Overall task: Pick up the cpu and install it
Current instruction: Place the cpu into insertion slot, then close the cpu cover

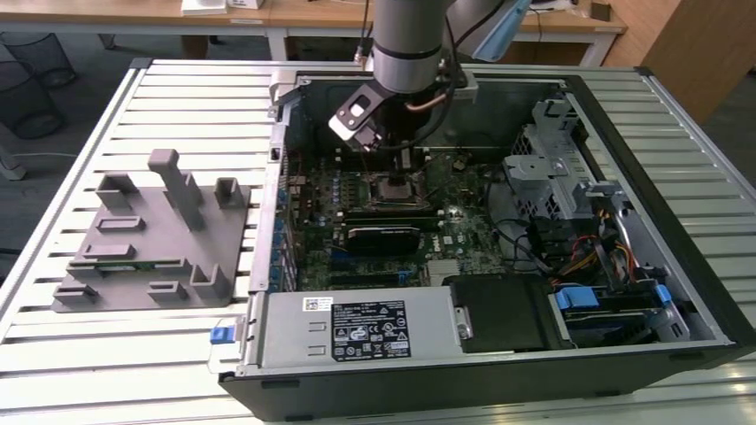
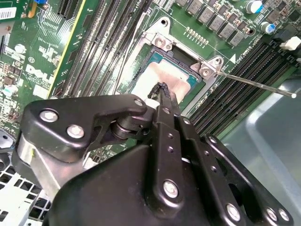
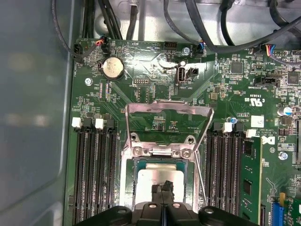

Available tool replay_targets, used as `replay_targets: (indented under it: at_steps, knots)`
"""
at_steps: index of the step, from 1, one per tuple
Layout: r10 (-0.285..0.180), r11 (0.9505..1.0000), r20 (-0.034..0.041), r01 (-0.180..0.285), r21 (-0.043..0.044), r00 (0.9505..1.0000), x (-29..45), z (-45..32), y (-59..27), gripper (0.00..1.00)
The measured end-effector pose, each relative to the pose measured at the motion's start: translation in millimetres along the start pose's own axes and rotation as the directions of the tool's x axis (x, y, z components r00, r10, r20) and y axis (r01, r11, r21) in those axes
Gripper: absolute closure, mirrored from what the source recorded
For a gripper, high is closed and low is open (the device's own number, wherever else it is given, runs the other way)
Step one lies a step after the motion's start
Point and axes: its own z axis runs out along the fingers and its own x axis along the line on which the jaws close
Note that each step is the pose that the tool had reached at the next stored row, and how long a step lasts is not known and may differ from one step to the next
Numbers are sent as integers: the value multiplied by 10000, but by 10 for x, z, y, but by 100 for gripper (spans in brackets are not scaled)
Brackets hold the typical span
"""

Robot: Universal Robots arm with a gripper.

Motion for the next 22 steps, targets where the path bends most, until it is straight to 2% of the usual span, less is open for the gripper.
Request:
replay_targets:
  at_steps: [9, 22]
  knots:
    - [-1, 10000, 3, 1, 1, 10000, -1, -60, 2, 89]
    - [0, 10000, 2, 0, 0, 10000, -3, -187, 6, 89]
